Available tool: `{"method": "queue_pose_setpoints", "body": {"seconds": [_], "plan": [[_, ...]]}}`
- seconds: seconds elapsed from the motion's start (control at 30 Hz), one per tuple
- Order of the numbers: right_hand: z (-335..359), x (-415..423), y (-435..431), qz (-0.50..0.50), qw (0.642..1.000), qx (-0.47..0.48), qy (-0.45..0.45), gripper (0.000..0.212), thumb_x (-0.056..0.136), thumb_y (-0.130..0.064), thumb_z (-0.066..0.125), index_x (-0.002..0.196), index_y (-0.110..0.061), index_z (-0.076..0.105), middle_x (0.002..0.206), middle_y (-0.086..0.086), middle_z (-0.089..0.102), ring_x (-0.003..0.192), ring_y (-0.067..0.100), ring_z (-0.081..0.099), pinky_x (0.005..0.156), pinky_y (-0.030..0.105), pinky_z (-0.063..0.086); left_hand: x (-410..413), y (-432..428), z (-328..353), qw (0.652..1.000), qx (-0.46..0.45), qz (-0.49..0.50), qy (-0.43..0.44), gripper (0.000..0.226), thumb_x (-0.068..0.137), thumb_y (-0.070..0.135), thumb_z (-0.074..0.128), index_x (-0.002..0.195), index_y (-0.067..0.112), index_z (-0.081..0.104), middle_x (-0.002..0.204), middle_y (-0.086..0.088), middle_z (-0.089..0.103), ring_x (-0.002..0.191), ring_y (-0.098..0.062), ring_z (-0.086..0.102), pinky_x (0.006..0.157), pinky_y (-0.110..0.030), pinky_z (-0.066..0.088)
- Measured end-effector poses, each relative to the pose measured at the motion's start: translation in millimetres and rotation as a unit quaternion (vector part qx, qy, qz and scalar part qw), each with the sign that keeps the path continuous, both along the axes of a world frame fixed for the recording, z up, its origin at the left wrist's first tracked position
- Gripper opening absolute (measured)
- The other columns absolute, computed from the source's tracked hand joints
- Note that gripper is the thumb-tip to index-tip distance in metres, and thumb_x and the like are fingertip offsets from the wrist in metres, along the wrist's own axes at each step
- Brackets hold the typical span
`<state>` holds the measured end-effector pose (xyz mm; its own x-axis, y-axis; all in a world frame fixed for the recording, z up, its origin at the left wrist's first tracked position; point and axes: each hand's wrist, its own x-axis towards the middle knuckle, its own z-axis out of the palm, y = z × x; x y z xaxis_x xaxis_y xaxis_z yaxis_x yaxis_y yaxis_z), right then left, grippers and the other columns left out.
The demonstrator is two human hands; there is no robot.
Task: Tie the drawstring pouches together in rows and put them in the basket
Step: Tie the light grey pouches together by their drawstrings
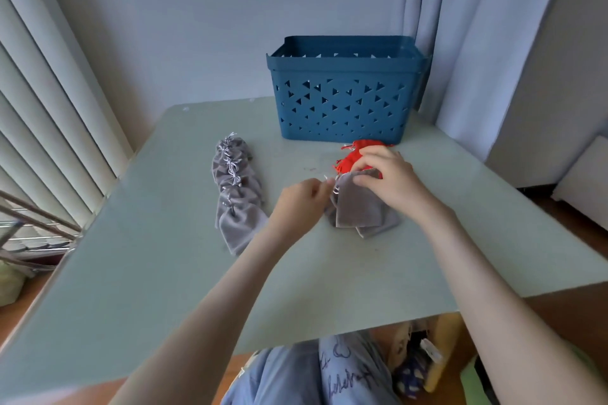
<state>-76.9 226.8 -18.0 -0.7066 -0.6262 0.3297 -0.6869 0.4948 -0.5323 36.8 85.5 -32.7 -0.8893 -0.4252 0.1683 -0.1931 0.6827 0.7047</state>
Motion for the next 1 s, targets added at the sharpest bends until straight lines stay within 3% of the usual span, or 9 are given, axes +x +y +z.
{"method": "queue_pose_setpoints", "body": {"seconds": [0.17,0.3,0.43,0.53,0.6,0.67,0.8,0.93,1.0], "plan": [[12,9,-3,0.084,0.989,-0.075,-0.099,0.018,0.090,-0.017,0.063,0.084,-0.034,0.062,0.097,-0.014,0.066,0.103,0.006,0.059,0.083,0.011,0.040,9,-10,16,0.999,0.025,-0.039,0.012,0.029,0.096,0.041,0.050,0.106,0.017,0.061,0.088,0.005,0.063,0.080,-0.015,0.061,0.070,-0.027,0.045],[21,17,-19,0.129,0.973,-0.136,-0.137,0.013,0.092,-0.017,0.061,0.089,-0.030,0.063,0.088,-0.016,0.066,0.088,0.000,0.060,0.078,0.015,0.042,16,-18,18,0.991,0.078,-0.053,0.095,0.033,0.101,0.031,0.044,0.079,0.010,0.055,0.068,0.003,0.057,0.067,-0.018,0.053,0.066,-0.034,0.041],[24,26,-43,0.148,0.905,-0.254,-0.309,0.012,0.093,-0.028,0.058,0.103,-0.025,0.064,0.095,-0.009,0.066,0.092,0.008,0.060,0.083,0.025,0.045,29,-31,22,0.936,0.286,-0.022,0.206,0.034,0.103,0.027,0.036,0.079,0.019,0.059,0.067,0.014,0.060,0.066,-0.002,0.053,0.064,-0.017,0.044],[13,30,-72,0.132,0.888,-0.215,-0.384,0.025,0.092,-0.039,0.056,0.106,-0.021,0.065,0.106,-0.003,0.068,0.105,0.016,0.061,0.092,0.035,0.043,37,-48,10,0.913,0.350,0.022,0.209,0.033,0.103,0.029,0.036,0.090,0.014,0.063,0.085,-0.001,0.065,0.083,-0.012,0.057,0.077,-0.028,0.047],[2,37,-91,0.137,0.870,-0.181,-0.438,0.029,0.096,-0.037,0.050,0.103,-0.013,0.064,0.096,0.002,0.067,0.087,0.016,0.061,0.073,0.030,0.045,42,-61,0,0.895,0.386,0.054,0.215,0.036,0.103,0.032,0.036,0.096,0.010,0.064,0.091,-0.008,0.065,0.086,-0.018,0.058,0.079,-0.035,0.046],[-9,40,-104,0.145,0.860,-0.175,-0.457,0.026,0.098,-0.030,0.047,0.101,-0.007,0.061,0.084,0.010,0.059,0.070,0.017,0.053,0.056,0.028,0.036,45,-71,-8,0.872,0.426,0.080,0.228,0.037,0.103,0.033,0.036,0.092,0.013,0.065,0.087,-0.006,0.067,0.083,-0.019,0.059,0.077,-0.034,0.047],[-25,33,-117,0.151,0.852,-0.192,-0.463,0.015,0.096,-0.016,0.049,0.092,-0.008,0.061,0.075,0.009,0.052,0.062,0.016,0.046,0.051,0.028,0.029,49,-81,-18,0.828,0.501,0.117,0.222,0.036,0.102,0.030,0.041,0.074,0.014,0.056,0.063,0.002,0.061,0.061,-0.014,0.053,0.055,-0.023,0.044],[-42,32,-124,0.103,0.830,-0.244,-0.490,0.019,0.096,-0.009,0.048,0.088,-0.010,0.064,0.070,0.005,0.055,0.056,0.012,0.044,0.048,0.022,0.030,50,-98,-22,0.774,0.594,0.094,0.199,0.033,0.091,0.031,0.048,0.063,0.016,0.039,0.090,0.002,0.069,0.057,-0.011,0.057,0.051,-0.020,0.037],[-48,34,-130,0.077,0.831,-0.269,-0.481,0.022,0.097,-0.004,0.045,0.086,-0.012,0.063,0.065,0.003,0.052,0.051,0.010,0.040,0.048,0.021,0.029,49,-103,-20,0.741,0.625,0.089,0.228,0.034,0.093,0.026,0.042,0.062,0.016,0.032,0.087,0.002,0.070,0.060,-0.009,0.061,0.052,-0.020,0.039]]}}
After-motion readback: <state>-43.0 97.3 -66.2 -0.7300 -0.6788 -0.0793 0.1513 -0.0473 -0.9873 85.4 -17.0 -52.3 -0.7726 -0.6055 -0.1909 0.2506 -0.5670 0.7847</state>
